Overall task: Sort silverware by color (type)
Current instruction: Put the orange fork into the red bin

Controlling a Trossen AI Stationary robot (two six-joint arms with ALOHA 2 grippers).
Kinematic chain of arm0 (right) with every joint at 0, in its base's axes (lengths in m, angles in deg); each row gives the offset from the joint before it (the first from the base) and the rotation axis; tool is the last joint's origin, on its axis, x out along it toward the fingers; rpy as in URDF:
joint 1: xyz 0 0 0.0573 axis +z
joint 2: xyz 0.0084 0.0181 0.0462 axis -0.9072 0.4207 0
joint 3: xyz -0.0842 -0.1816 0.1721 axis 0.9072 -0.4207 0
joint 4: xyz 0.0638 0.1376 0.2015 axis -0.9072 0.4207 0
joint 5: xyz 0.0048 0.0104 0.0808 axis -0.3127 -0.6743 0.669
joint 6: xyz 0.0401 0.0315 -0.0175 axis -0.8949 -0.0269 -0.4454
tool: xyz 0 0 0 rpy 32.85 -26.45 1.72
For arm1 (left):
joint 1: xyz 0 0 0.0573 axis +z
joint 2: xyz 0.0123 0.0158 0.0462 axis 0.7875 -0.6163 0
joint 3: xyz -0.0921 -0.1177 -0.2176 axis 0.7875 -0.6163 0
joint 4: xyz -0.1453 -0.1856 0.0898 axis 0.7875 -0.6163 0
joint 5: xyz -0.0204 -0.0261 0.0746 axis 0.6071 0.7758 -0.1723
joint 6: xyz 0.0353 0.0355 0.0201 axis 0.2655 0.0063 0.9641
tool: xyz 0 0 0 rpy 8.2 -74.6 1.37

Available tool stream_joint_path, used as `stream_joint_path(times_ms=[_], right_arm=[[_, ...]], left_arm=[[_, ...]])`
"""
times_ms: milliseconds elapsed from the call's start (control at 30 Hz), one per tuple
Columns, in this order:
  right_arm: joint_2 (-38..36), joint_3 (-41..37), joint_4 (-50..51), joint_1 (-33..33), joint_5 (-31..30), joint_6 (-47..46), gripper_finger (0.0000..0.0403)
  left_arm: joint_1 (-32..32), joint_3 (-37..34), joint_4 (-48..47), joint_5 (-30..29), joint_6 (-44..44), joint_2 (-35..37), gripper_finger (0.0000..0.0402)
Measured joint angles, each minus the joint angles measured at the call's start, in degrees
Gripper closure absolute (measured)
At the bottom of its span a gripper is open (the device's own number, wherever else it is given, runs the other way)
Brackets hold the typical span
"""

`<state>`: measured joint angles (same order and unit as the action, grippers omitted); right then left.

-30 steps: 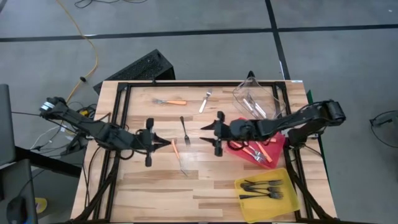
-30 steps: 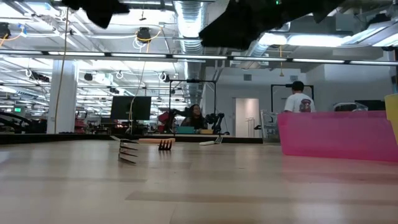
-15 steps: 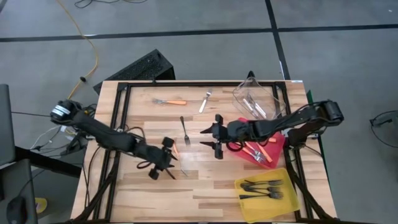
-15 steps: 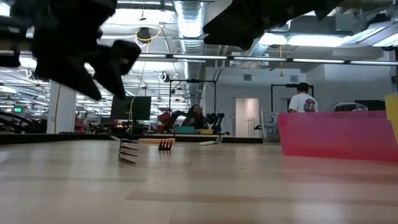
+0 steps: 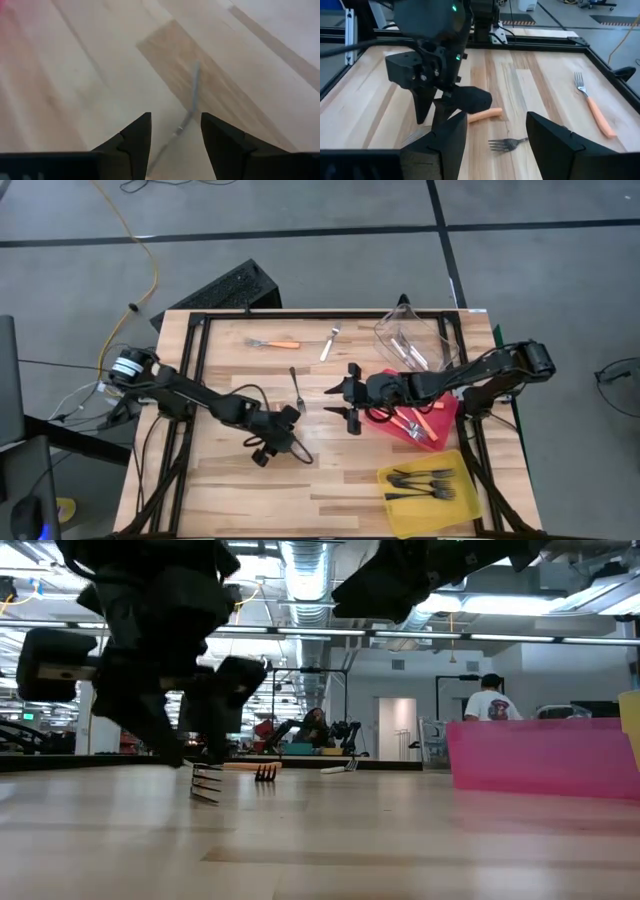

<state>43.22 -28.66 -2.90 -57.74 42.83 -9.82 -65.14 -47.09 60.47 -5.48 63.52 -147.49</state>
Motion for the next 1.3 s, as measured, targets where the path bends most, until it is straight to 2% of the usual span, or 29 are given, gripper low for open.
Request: stream_joint_path(times_ms=[100, 267, 367, 533, 700, 800, 900, 1033, 1167, 1300], right_arm=[[0.0, 0.0, 1.01, 0.0, -0.02, -0.01, 0.0173], [0.0, 0.0, 2.23, 0.0, -0.04, -0.05, 0.0173], [0.0, 0.0, 2.31, 0.0, -0.06, -0.48, 0.0173], [0.0, 0.0, 2.33, 0.0, -0.08, -0.5, 0.0173], [0.0, 0.0, 2.29, 0.0, -0.1, -0.5, 0.0173], [-0.67, 0.0, 3.27, -0.02, -0.12, -0.48, 0.0173], [-2.84, -0.01, 4.85, -0.02, -0.21, -0.48, 0.0173], [-6.66, -0.02, 7.46, -0.02, -0.21, -0.16, 0.0173], [-11.23, -0.03, 9.73, -0.02, -0.23, 0.34, 0.0173], [-14.44, -0.04, 9.77, 0.24, -0.22, 3.03, 0.0173]], left_arm=[[0.5, 0.09, -0.26, 3.28, 0.94, -2.15, 0.0244], [0.51, 0.26, -0.47, 3.27, 2.57, -5.71, 0.0251], [0.43, 0.39, -0.18, 2.57, 2.34, -7.29, 0.0283], [0.39, 0.33, 1.14, 1.82, -1.3, -7.66, 0.0385], [0.35, 0.02, 4.27, 0.0, -7.59, -6.95, 0.0399], [0.49, -0.15, 4.36, -4.37, -9.05, -4.47, 0.04], [0.76, -0.13, 3.53, -9.43, -9.44, 0.92, 0.0401], [1.13, -0.12, 1.75, -10.94, -10.83, 8.68, 0.0401], [1.38, -0.04, 3.21, -15.36, -10.9, 17.4, 0.0401], [1.31, -0.07, 6.31, -16.9, -8.44, 24.83, 0.0401]])
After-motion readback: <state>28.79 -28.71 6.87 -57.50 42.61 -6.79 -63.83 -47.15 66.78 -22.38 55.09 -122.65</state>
